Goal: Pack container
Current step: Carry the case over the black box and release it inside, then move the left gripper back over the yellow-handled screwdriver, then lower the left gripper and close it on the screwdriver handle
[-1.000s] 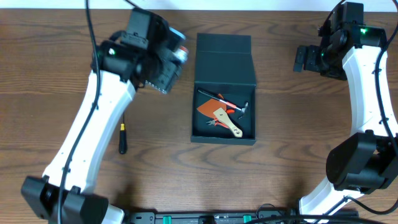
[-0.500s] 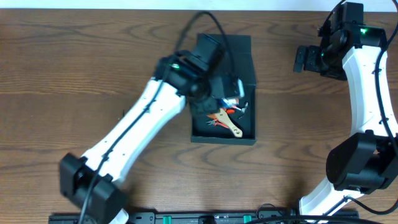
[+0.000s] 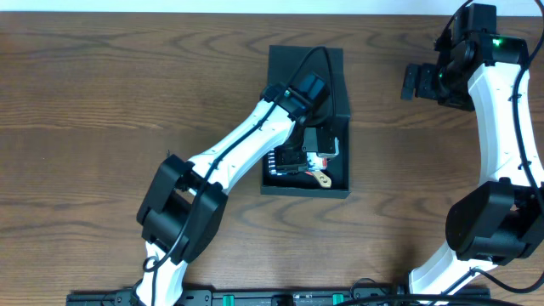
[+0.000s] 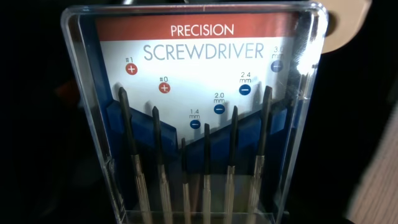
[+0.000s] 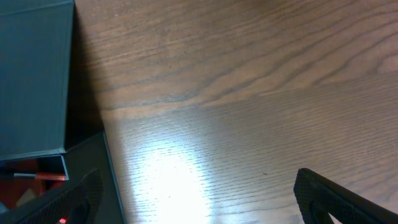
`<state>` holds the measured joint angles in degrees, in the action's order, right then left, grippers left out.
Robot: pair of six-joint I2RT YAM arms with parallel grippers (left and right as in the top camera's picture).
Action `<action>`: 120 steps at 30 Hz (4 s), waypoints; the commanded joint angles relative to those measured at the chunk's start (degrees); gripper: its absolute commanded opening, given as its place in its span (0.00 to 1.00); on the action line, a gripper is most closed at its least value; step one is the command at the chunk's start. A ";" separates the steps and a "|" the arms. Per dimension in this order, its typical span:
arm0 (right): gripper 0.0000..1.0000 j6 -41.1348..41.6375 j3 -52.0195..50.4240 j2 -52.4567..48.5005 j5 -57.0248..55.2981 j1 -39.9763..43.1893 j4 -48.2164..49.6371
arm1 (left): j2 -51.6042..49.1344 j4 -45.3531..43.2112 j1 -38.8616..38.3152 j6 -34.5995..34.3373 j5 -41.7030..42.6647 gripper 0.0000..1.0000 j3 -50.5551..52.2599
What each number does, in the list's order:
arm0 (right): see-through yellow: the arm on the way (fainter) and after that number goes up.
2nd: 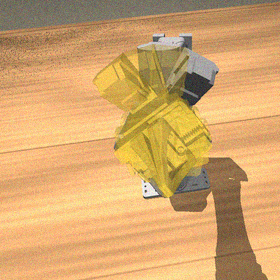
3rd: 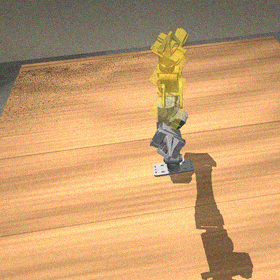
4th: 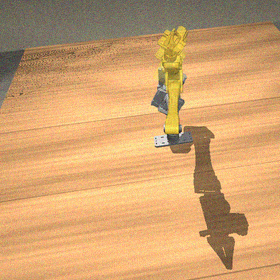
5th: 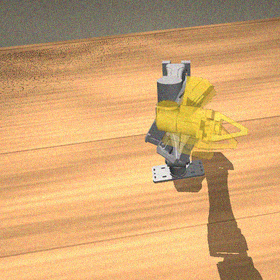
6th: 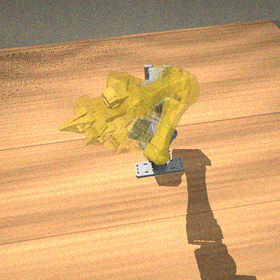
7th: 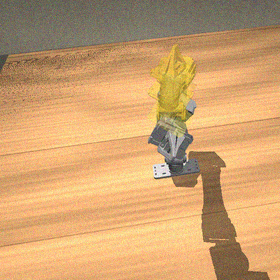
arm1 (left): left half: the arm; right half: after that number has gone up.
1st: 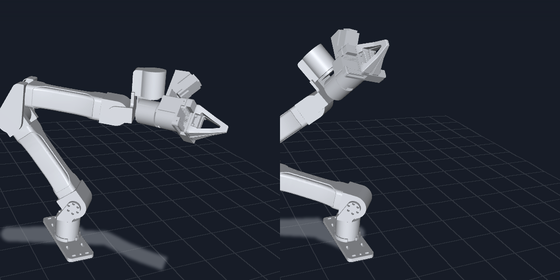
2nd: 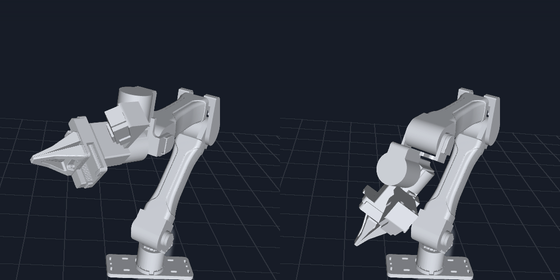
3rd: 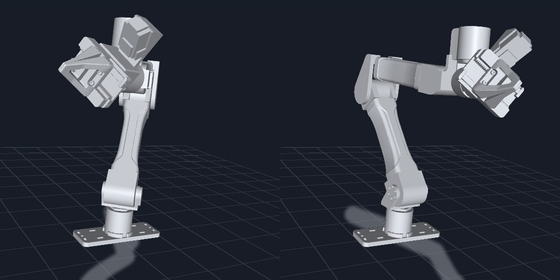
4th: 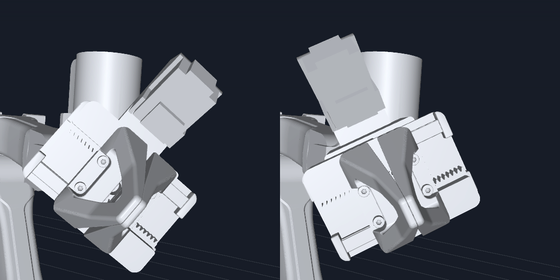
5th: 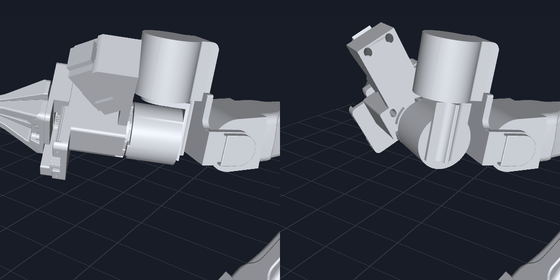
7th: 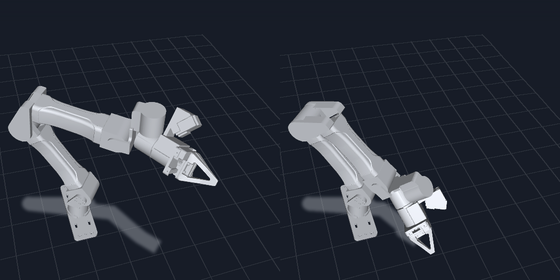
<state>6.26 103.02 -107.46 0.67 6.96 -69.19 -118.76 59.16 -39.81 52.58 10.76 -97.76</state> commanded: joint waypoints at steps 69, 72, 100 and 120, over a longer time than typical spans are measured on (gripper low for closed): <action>0.99 -1.18 -0.02 -0.57 0.44 0.13 0.42 | 33.83 -8.37 49.44 -41.86 -2.40 0.98 40.28; 0.99 -1.18 -0.02 -0.57 0.44 0.13 0.42 | 32.06 -10.95 49.20 -41.38 -2.38 0.99 42.66; 0.99 -1.18 -0.02 -0.57 0.44 0.13 0.63 | 19.89 -18.62 45.90 -35.54 -5.97 0.99 44.46; 0.99 -1.18 -0.02 -0.57 0.44 0.13 0.61 | 19.89 -19.93 44.22 -35.26 -7.34 0.99 46.23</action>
<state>5.63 103.00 -107.46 0.69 6.94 -68.71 -98.30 39.53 4.43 16.58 4.08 -52.71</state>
